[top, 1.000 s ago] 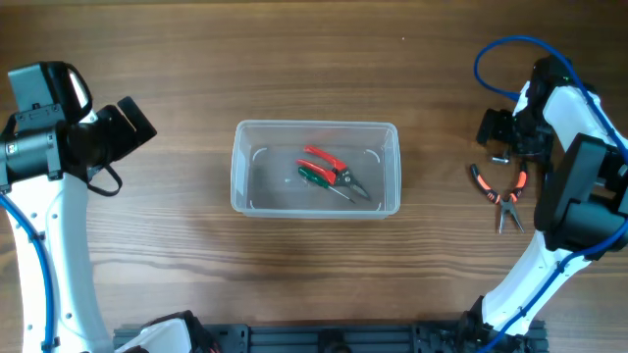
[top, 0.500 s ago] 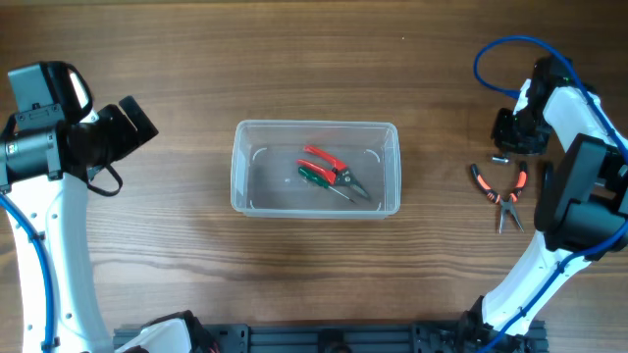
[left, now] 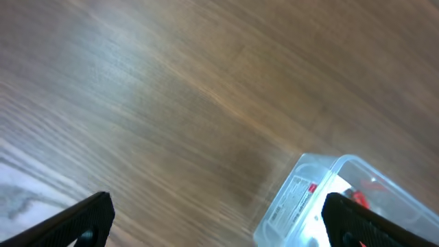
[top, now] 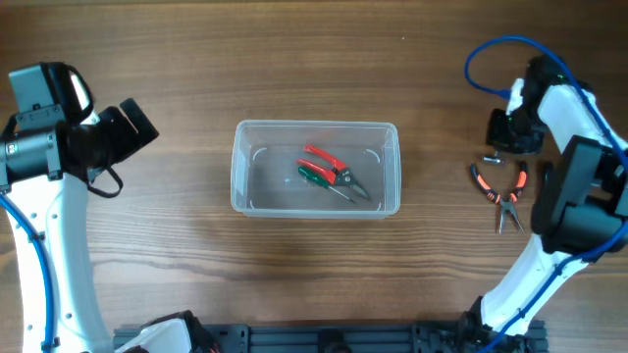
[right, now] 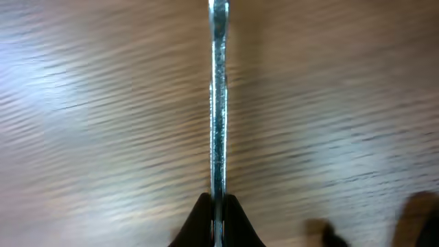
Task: Pack container
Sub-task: 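Grasp the silver socket wrench with the right gripper, then place the silver wrench into the container and release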
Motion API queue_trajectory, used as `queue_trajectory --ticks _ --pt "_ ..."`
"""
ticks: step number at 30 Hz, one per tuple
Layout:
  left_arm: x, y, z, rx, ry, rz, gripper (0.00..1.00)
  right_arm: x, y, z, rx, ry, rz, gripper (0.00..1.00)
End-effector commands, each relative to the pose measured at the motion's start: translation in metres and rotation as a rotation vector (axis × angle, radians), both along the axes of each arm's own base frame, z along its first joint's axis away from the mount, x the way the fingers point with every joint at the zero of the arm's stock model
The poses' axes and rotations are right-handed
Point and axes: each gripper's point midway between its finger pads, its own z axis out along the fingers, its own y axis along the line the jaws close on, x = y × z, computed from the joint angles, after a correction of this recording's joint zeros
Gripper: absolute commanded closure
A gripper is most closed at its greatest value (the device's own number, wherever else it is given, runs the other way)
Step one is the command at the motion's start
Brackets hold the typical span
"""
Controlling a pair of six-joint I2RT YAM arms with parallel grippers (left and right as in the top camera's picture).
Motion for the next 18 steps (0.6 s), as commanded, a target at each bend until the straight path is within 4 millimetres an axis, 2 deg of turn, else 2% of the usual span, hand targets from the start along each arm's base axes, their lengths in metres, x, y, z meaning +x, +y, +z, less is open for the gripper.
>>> queue_trajectory --ticks 1,2,3,4,5,6,10,12,13,18 --pt "-0.013 -0.007 0.008 0.002 0.005 -0.041 0.00 0.038 0.048 0.095 -0.052 -0.242 0.248 0.95" --pt "-0.019 -0.011 0.012 0.010 0.005 -0.064 0.00 0.041 0.068 0.118 -0.069 -0.295 0.329 0.96" --pt "-0.023 -0.016 0.015 0.017 0.000 -0.086 0.00 0.042 0.082 0.132 -0.076 -0.328 0.379 0.96" --pt "-0.028 -0.021 0.022 0.035 -0.017 -0.106 0.00 0.041 0.107 0.154 -0.088 -0.381 0.467 0.96" --pt "-0.031 -0.024 0.030 0.053 -0.041 -0.114 0.00 0.038 0.125 0.165 -0.095 -0.409 0.537 0.96" --pt "-0.034 -0.026 0.038 0.074 -0.073 -0.122 0.00 0.032 0.153 0.177 -0.101 -0.433 0.658 0.96" --pt "-0.042 -0.029 0.050 0.113 -0.112 -0.174 0.00 0.000 0.244 0.184 -0.028 -0.449 1.072 0.96" --pt "-0.042 -0.036 0.046 0.118 -0.106 -0.265 0.00 -0.021 0.291 0.183 0.021 -0.462 1.277 0.96" --pt "-0.042 -0.040 0.042 0.112 -0.102 -0.308 0.00 -0.030 0.308 0.184 0.032 -0.473 1.363 0.96" --pt "-0.044 -0.045 0.026 0.098 -0.067 -0.352 0.00 -0.058 0.358 0.181 0.027 -0.501 1.647 0.96"
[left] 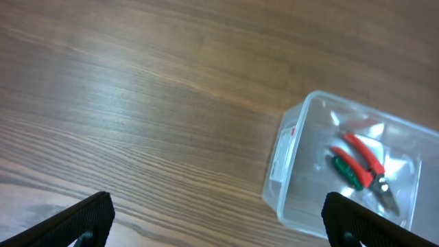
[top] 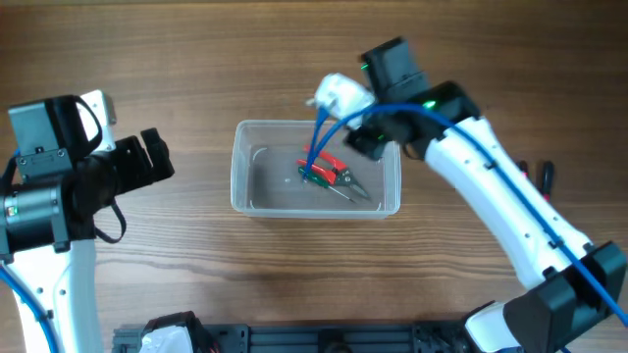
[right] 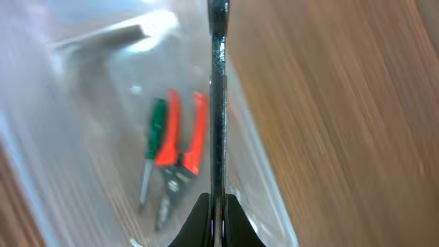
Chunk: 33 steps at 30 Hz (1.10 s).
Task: Pack container
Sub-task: 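Place the silver wrench into the container and release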
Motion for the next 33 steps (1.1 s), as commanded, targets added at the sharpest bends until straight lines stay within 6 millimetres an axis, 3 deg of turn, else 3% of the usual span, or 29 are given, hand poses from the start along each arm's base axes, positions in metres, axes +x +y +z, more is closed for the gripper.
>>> queue_trajectory --ticks 1,5,12,17,18,19,24,27,29,30,31,33 --pt "0.001 -0.007 -0.012 -0.004 0.027 -0.070 0.00 -0.015 0.028 -0.003 -0.008 -0.036 0.230 0.96" --pt "0.004 -0.006 -0.015 -0.006 0.035 -0.069 0.00 -0.025 0.047 -0.035 0.012 0.065 0.308 0.96" --pt "0.008 -0.006 -0.012 -0.002 0.015 -0.069 0.00 -0.034 0.050 -0.108 -0.053 0.261 0.335 0.96" --pt "0.010 -0.005 -0.011 0.001 0.005 -0.069 0.00 -0.036 0.049 -0.133 -0.079 0.316 0.331 0.95" --pt "0.011 -0.005 -0.011 0.001 0.005 -0.069 0.00 -0.036 0.049 -0.133 -0.078 0.314 0.331 0.92" --pt "0.010 -0.005 -0.011 0.001 0.005 -0.069 0.00 -0.034 0.050 -0.133 -0.074 0.308 0.328 0.74" --pt "0.010 -0.005 -0.011 0.020 0.006 -0.100 0.00 -0.033 0.050 -0.132 -0.073 0.303 0.326 0.59" --pt "0.010 -0.005 -0.011 0.044 0.005 -0.136 0.00 -0.016 0.049 -0.118 -0.078 0.250 0.222 0.57" --pt "0.011 -0.005 -0.011 0.043 0.005 -0.136 0.00 0.000 0.052 -0.081 -0.034 0.172 0.132 0.54" --pt "0.011 -0.005 -0.011 0.044 0.003 -0.136 0.00 0.016 0.048 -0.052 0.003 0.119 0.021 0.52" --pt "0.011 -0.005 -0.010 0.044 0.002 -0.135 0.00 0.032 0.038 -0.025 0.043 0.077 -0.125 0.43" --pt "0.012 -0.005 -0.010 0.044 0.000 -0.135 0.00 0.063 -0.002 0.021 0.120 -0.001 -0.444 0.29"
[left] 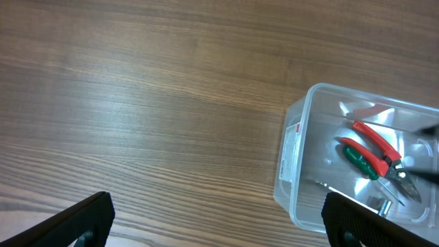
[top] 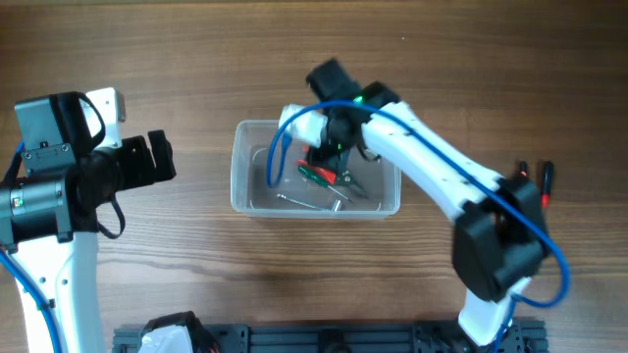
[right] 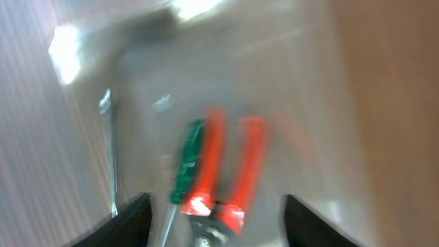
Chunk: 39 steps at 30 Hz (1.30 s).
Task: Pack container
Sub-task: 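Place the silver wrench into the container and release, then grasp the orange-black pliers with the right gripper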
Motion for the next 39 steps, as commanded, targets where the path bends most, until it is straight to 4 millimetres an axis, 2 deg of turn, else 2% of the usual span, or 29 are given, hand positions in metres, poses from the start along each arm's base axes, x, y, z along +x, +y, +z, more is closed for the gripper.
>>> queue_trajectory --ticks 1,2,3,4,6,8,10,11,14,16,19,23,26,31,39 --pt "0.002 -0.004 -0.004 -0.003 0.005 -0.037 0.00 0.061 -0.082 0.119 0.150 -0.208 -0.656 0.17" --pt "0.003 -0.004 -0.003 -0.002 0.001 -0.036 0.00 0.065 -0.111 0.132 0.179 -0.213 -0.786 0.02" --pt "0.004 -0.004 -0.003 -0.001 -0.002 -0.037 0.00 0.066 -0.152 0.143 0.213 -0.198 -0.954 0.00" --pt "0.004 -0.004 -0.003 -0.001 -0.003 -0.037 0.00 0.064 -0.177 0.146 0.222 -0.180 -1.051 0.00" --pt "0.004 -0.004 -0.003 -0.001 -0.003 -0.037 0.00 0.048 -0.246 0.138 0.178 -0.108 -1.271 0.00" --pt "0.004 -0.004 -0.002 0.000 -0.006 -0.037 0.00 0.030 -0.291 0.118 0.108 -0.037 -1.392 0.00" --pt "0.005 -0.004 -0.002 0.001 -0.010 -0.037 0.00 0.014 -0.316 0.101 0.062 0.024 -1.462 0.00" --pt "0.006 -0.003 -0.001 0.001 -0.014 -0.037 0.00 0.001 -0.328 0.081 0.038 0.090 -1.510 0.00" --pt "0.008 -0.003 0.000 0.004 -0.025 -0.037 0.00 -0.024 -0.344 0.035 0.018 0.220 -1.619 0.00" --pt "0.009 -0.003 0.001 0.004 -0.029 -0.036 0.00 -0.033 -0.349 0.001 0.059 0.282 -1.652 0.00" --pt "0.009 -0.003 0.001 0.003 -0.029 -0.036 0.00 -0.044 -0.362 -0.029 0.076 0.303 -1.733 0.00" --pt "0.009 -0.007 0.001 -0.018 -0.032 -0.048 0.00 -0.048 -0.375 -0.046 0.052 0.261 -1.810 0.01" --pt "0.009 -0.007 0.001 -0.019 -0.031 -0.048 0.00 -0.046 -0.376 -0.057 0.065 0.247 -1.829 0.00" --pt "0.005 -0.008 -0.002 -0.024 -0.009 -0.048 0.00 -0.055 -0.383 -0.089 0.033 0.307 -1.905 0.01" --pt "0.004 -0.008 -0.003 -0.025 -0.006 -0.048 0.00 -0.056 -0.391 -0.115 0.009 0.347 -1.926 0.01"
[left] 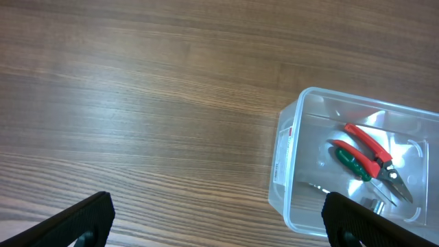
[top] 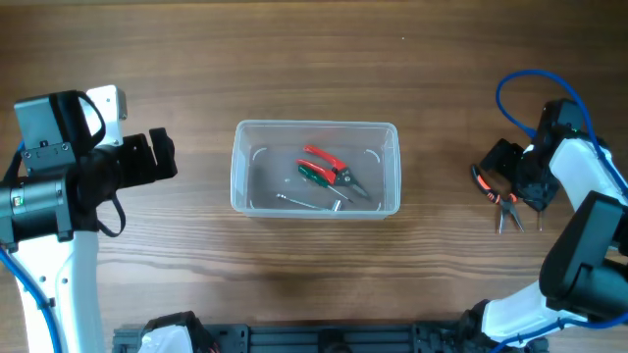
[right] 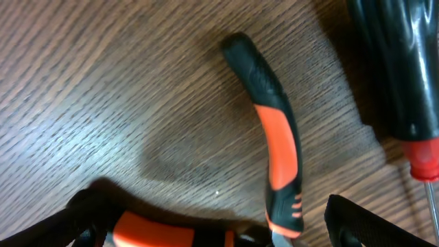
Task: Pack container
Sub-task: 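Grasp the orange-black pliers with the right gripper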
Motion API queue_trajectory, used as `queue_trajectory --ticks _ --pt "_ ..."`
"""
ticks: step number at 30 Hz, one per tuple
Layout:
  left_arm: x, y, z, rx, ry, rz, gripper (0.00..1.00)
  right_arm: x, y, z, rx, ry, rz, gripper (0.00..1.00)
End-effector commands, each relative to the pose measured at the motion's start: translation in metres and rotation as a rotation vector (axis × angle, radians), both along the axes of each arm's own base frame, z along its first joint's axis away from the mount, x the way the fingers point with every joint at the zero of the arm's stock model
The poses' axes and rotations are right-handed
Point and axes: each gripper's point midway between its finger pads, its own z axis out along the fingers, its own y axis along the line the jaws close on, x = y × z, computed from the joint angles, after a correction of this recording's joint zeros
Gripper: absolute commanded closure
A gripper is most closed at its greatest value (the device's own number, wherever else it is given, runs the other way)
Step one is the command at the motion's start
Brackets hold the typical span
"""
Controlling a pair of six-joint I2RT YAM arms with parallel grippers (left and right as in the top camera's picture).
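Note:
A clear plastic container (top: 241, 167) sits mid-table; it also shows in the left wrist view (left: 288, 165). Inside lie red-handled pliers (top: 332, 165), a green-handled screwdriver (top: 316, 176) and a slim silver tool (top: 306, 203). At the right of the table, orange-and-black pliers (top: 502, 201) lie on the wood. My right gripper (top: 502, 169) hangs open low over them, one finger on each side of the handles (right: 280, 161). My left gripper (top: 162, 157) stands open and empty left of the container.
A black screwdriver handle with a red collar (right: 398, 75) lies close beside the pliers on the right. Blue cable loops above the right arm (top: 520, 98). Bare wood surrounds the container on every side.
My right gripper was open inside the container with the silver tool lying on its floor. Now it is open at the right of the table over the orange-and-black pliers. The left arm has not moved.
My right gripper was shut on the slim silver tool at the right of the table. Then it held the tool above the container. Then it was open inside the container, the tool lying there. Now it is over the pliers at the right.

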Motion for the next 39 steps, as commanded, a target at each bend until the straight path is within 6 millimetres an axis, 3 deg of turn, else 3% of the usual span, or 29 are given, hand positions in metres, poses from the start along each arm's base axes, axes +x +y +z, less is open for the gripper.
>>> queue_trajectory --ticks 1,8,15,20,23,24,25,28,33,35,39 --pt "0.000 -0.005 -0.004 -0.008 0.009 -0.032 0.00 -0.003 -0.006 -0.015 -0.005 0.033 -0.026 0.01" --pt "-0.001 -0.005 -0.004 -0.011 0.014 -0.028 0.00 -0.008 -0.004 -0.046 0.021 0.098 -0.026 0.01" --pt "-0.001 -0.005 -0.004 -0.011 0.014 -0.028 0.00 -0.002 -0.007 -0.047 0.010 0.074 -0.048 0.03" --pt "-0.001 -0.005 -0.005 -0.024 0.017 -0.010 0.00 -0.003 -0.006 -0.047 0.011 0.077 -0.052 0.26" --pt "-0.002 -0.005 -0.005 -0.025 0.022 -0.010 0.00 -0.005 -0.005 -0.047 0.015 0.086 -0.052 0.48" --pt "-0.002 -0.005 -0.005 -0.025 0.022 -0.010 0.00 -0.005 -0.005 -0.047 0.015 0.088 -0.052 0.51" --pt "-0.002 -0.005 -0.005 -0.025 0.022 -0.010 0.00 -0.006 -0.005 -0.047 0.016 0.089 -0.051 0.62" --pt "-0.002 -0.005 -0.005 -0.025 0.022 -0.010 0.00 -0.006 -0.005 -0.047 0.017 0.092 -0.051 0.76" --pt "-0.002 -0.005 -0.005 -0.025 0.022 -0.010 0.00 -0.006 -0.005 -0.047 0.017 0.092 -0.050 0.87" --pt "-0.002 -0.005 -0.005 -0.025 0.022 -0.010 0.00 -0.005 -0.005 -0.047 0.014 0.088 -0.029 0.96" --pt "-0.002 -0.005 -0.005 -0.025 0.022 -0.010 0.00 0.009 -0.005 -0.038 0.022 0.047 0.044 0.96"
